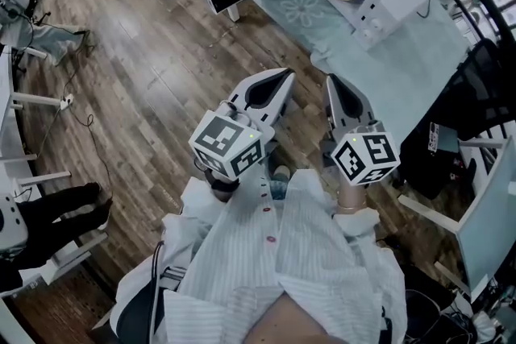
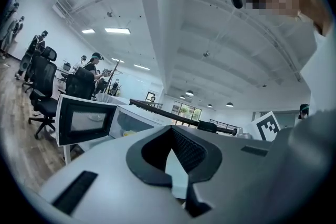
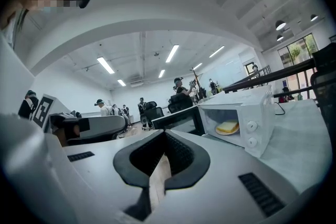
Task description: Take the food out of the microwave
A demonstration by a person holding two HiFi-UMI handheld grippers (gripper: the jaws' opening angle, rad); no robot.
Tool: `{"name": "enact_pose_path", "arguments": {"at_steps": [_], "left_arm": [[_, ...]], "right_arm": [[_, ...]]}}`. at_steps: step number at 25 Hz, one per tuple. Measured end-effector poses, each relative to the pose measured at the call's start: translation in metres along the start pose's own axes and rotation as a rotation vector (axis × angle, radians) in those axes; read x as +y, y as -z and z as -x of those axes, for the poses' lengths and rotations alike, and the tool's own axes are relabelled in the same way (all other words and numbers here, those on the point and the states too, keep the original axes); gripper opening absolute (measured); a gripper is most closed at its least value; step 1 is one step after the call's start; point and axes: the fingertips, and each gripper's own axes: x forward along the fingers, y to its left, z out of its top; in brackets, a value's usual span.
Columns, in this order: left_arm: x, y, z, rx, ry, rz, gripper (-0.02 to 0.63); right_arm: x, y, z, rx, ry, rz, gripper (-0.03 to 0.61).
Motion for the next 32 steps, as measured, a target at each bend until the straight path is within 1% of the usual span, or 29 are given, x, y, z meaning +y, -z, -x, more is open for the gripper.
{"name": "enact_pose_path", "arguments": {"at_steps": [3,9,18,24,29,32], "left_arm": [[0.033,-0.013,-0.020,0.005,0.014,-0.004,0.008],[0.094,-0.041,-0.043,0.007,0.044,-0.010,0.008],[0.168,-0.059,-0.072,0.028,0.076,-0.026,0.008],[0.197,-0.062,-0.083,0.064,0.112,-0.028,0.008],[0.206,-0.056,-0.098,0.089,0.138,-0.005,0.008],[0.212,-0.050,-0.114,0.100,0.150,0.009,0.008]], "right_arm": [[-0.010,-0.011,-0.036,-0.004,0.015,-0.004,0.032],[-0.009,-0.031,-0.098,-0.023,0.045,-0.007,0.032],[-0.021,-0.041,-0.173,-0.048,0.087,-0.018,0.032],[-0.027,-0.043,-0.199,-0.054,0.132,-0.040,0.032],[-0.038,-0.041,-0.210,-0.033,0.162,-0.051,0.032],[-0.053,-0.041,-0.219,-0.025,0.173,-0.060,0.032]]}}
